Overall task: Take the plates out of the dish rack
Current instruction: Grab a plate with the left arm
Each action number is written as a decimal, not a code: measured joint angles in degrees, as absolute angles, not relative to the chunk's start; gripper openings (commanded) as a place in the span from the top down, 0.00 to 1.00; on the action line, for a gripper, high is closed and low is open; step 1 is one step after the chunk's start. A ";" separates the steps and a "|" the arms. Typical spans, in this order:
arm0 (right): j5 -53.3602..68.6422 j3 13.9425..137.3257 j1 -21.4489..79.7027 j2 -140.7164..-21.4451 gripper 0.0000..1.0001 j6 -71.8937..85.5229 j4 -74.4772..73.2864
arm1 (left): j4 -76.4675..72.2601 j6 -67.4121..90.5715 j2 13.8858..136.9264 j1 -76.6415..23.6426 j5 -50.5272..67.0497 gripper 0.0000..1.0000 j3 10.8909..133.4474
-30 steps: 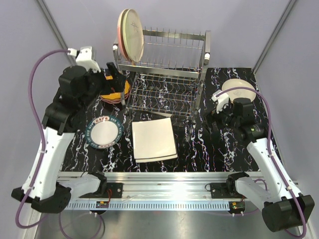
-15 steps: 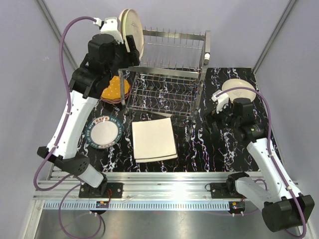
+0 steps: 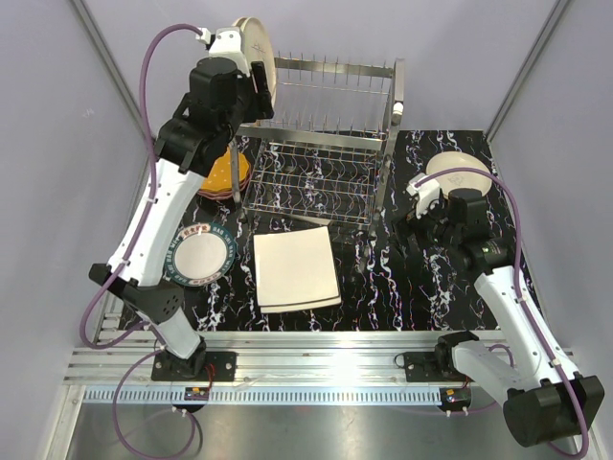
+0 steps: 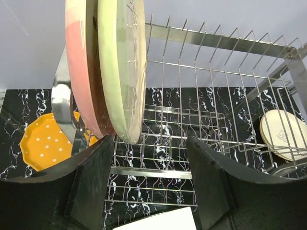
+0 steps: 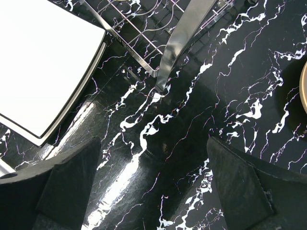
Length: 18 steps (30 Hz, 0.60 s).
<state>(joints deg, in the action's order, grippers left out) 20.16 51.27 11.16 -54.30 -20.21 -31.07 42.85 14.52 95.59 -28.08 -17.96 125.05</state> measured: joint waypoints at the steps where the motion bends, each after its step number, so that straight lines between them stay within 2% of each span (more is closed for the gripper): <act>1: 20.16 51.27 11.14 -54.26 0.00 -20.21 -31.07 | 42.76 14.46 96.12 -28.08 -18.15 0.37 125.36; 12: 20.16 51.20 11.11 -53.74 0.00 -20.23 -31.05 | 41.71 13.67 98.43 -28.01 -21.50 0.40 126.04; 18: 20.16 51.13 11.07 -53.60 0.00 -20.25 -31.07 | 39.57 13.04 98.83 -27.90 -23.51 0.47 125.95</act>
<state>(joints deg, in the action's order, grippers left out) 20.16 51.13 11.07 -53.60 -20.25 -31.07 39.57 13.04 98.83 -27.90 -23.51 125.95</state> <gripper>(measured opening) 0.994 0.563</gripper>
